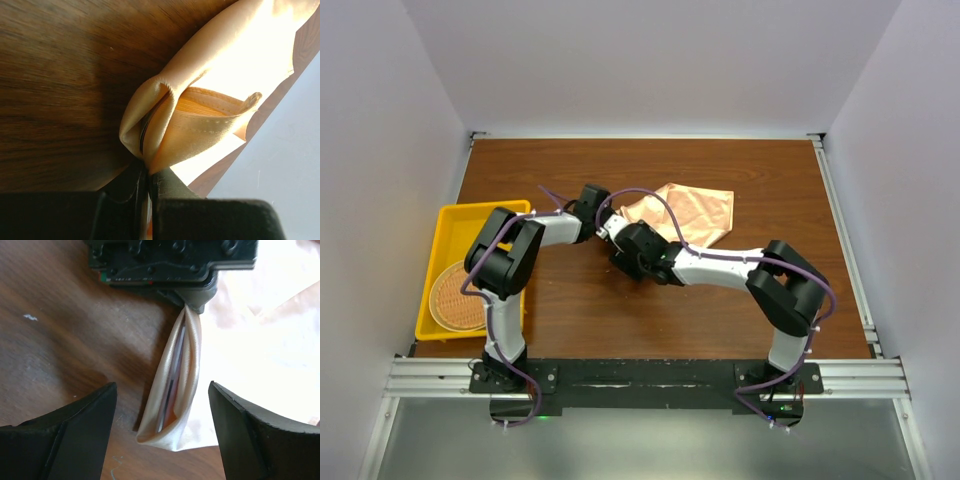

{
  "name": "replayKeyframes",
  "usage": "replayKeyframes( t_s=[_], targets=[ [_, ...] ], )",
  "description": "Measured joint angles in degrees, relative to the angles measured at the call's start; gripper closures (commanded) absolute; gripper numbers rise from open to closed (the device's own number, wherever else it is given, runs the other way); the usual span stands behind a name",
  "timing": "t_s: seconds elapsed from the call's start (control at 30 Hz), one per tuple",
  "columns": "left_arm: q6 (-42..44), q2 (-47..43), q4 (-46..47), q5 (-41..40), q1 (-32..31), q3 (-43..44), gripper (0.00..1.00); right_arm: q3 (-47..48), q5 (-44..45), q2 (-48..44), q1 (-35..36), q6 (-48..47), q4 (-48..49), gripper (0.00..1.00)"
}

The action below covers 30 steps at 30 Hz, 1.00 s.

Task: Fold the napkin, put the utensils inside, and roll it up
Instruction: Roll the napkin with the utensil

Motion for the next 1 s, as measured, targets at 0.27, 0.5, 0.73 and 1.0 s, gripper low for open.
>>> replayKeyframes(
  t_s=[0.27,0.5,0.73,1.0],
  targets=[
    [-0.1,0.0,-0.5,0.5,0.1,0.0,1.0,3.0,1.6,3.3,-0.1,-1.4,1.3,0.25],
    [-0.1,0.0,-1.0,1.2,0.3,0.0,1.0,3.1,4.6,6.0,-0.3,-1.6,2.8,0.32],
    [-0.1,-0.2,-2.3,2.3,0.6,0.1,1.0,3.1,7.0,7.6,-0.4,-1.6,4.4,0.5],
    [-0.1,-0.2,-5.7,3.0,1.0,1.4,1.0,3.6,8.9,9.4,-0.3,-0.1,5.7,0.91]
  ],
)
